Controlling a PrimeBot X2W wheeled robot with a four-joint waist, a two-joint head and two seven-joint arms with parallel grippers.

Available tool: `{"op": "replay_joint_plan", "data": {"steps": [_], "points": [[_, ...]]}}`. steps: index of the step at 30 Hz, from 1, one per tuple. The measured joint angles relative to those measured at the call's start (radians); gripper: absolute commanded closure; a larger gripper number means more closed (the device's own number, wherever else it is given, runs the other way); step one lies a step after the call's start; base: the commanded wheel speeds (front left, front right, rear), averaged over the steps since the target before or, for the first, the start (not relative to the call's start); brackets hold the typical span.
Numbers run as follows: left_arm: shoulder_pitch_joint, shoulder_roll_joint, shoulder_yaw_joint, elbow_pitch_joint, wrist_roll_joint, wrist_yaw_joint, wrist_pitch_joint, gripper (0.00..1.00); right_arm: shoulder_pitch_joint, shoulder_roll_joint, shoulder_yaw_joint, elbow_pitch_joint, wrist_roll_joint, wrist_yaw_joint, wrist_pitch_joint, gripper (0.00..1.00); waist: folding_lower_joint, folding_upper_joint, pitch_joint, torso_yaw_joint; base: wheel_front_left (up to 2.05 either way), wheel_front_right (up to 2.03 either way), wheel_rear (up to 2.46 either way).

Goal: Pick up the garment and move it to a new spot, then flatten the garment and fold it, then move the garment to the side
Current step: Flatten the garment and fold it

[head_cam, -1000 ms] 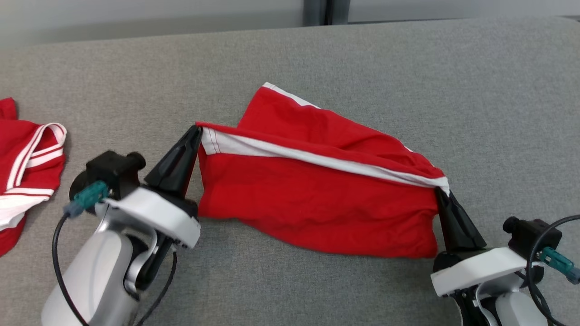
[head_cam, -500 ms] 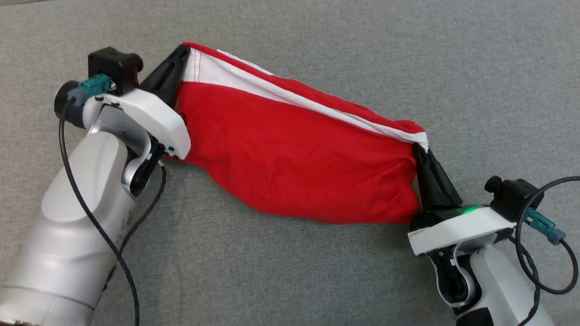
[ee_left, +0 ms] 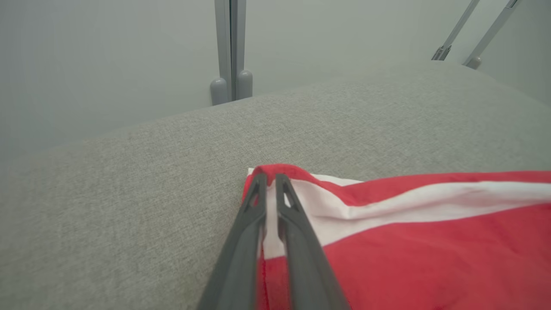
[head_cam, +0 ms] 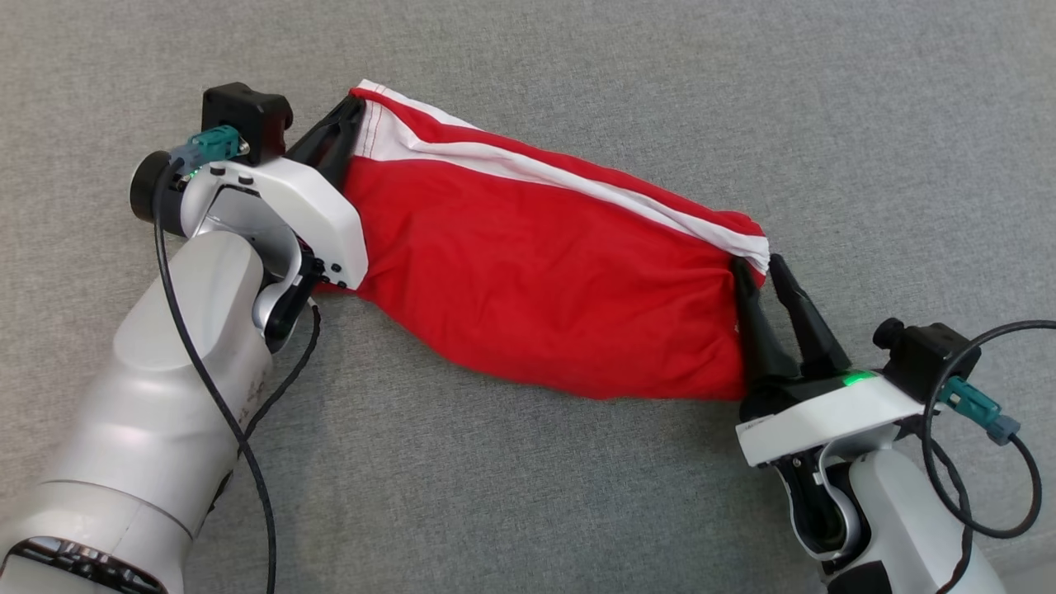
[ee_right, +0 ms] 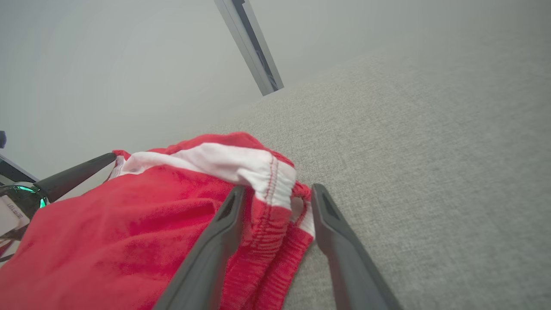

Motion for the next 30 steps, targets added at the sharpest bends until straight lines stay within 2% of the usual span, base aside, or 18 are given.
{"op": "replay_joint_plan", "data": {"steps": [4,7,10,13,21,24,30], "points": [[0.001,0.01,-0.024,0.015,-0.021,0.0,-0.07,0.0,0.02,0.0,-0.002,-0.011,-0.045,0.0,0.0,0.0,0.0,0.0,-0.016,0.01,0.0,0.0,0.0],[0.009,0.014,0.002,0.014,-0.025,0.002,-0.112,0.0,0.05,0.0,-0.022,-0.042,-0.103,0.0,0.0,0.0,0.0,0.0,-0.03,0.02,0.0,0.0,0.0],[0.056,0.012,0.044,-0.022,-0.032,0.029,-0.122,0.0,0.085,-0.001,-0.048,-0.084,-0.165,0.0,0.0,0.0,0.0,0.0,-0.045,0.033,0.0,0.0,0.0],[0.119,0.032,0.123,-0.154,-0.007,0.087,-0.123,0.0,0.109,-0.005,-0.073,-0.126,-0.208,0.0,0.0,0.0,0.0,0.0,-0.057,0.045,0.0,0.0,0.0],[0.375,0.042,0.271,-0.46,0.085,0.186,-0.125,0.0,0.137,-0.017,-0.162,-0.212,-0.277,0.0,0.0,0.0,0.0,0.0,-0.093,0.075,0.0,0.0,0.0],[0.457,0.037,0.311,-0.547,0.121,0.216,-0.125,0.0,0.14,-0.016,-0.198,-0.232,-0.299,0.0,0.0,0.0,0.0,0.0,-0.107,0.086,0.0,0.0,0.0],[0.569,0.031,0.361,-0.656,0.177,0.249,-0.125,0.0,0.15,-0.019,-0.248,-0.235,-0.329,0.0,0.0,0.0,0.0,0.0,-0.141,0.102,0.0,0.0,0.0]]}}
